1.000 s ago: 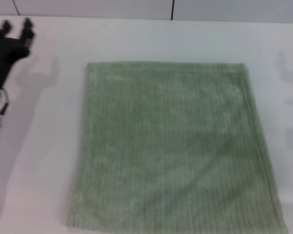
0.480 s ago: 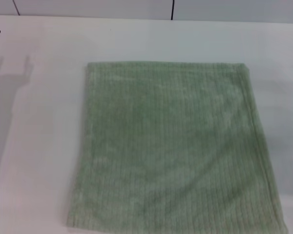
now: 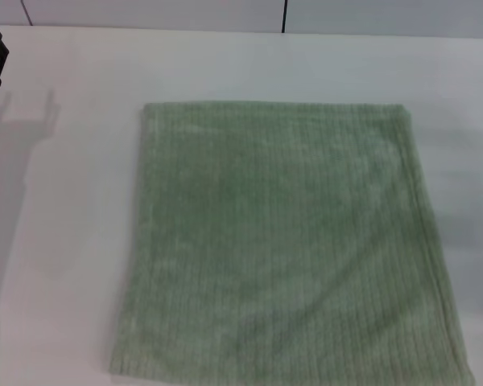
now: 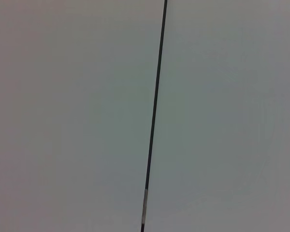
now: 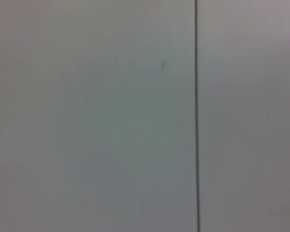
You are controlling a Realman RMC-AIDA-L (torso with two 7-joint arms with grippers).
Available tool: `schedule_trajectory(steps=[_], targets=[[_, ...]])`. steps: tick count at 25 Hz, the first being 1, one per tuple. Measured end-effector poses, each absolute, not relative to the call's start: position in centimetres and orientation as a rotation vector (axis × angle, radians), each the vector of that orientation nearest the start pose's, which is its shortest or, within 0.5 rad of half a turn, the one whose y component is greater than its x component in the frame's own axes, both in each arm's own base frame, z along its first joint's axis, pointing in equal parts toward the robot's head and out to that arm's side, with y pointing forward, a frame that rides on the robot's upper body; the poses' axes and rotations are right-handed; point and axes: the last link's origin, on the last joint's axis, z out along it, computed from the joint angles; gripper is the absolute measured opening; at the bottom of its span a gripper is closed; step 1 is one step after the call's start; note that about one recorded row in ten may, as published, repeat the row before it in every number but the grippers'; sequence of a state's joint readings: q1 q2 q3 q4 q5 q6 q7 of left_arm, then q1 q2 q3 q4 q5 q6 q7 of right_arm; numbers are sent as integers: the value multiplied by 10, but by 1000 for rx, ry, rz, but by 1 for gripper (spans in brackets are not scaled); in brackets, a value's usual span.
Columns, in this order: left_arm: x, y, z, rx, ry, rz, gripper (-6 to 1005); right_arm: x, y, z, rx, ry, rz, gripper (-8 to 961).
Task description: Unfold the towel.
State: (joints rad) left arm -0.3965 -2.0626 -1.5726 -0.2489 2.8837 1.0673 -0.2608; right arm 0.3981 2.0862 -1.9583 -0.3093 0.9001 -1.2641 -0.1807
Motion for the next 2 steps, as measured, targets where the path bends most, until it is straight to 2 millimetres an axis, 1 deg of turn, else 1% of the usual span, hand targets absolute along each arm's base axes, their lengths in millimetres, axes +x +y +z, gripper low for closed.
schedule_trajectory(steps=[2], targets=[[-346,348,34,-1415,-605,-736,713,321,341,41,-1213,365,631,740]])
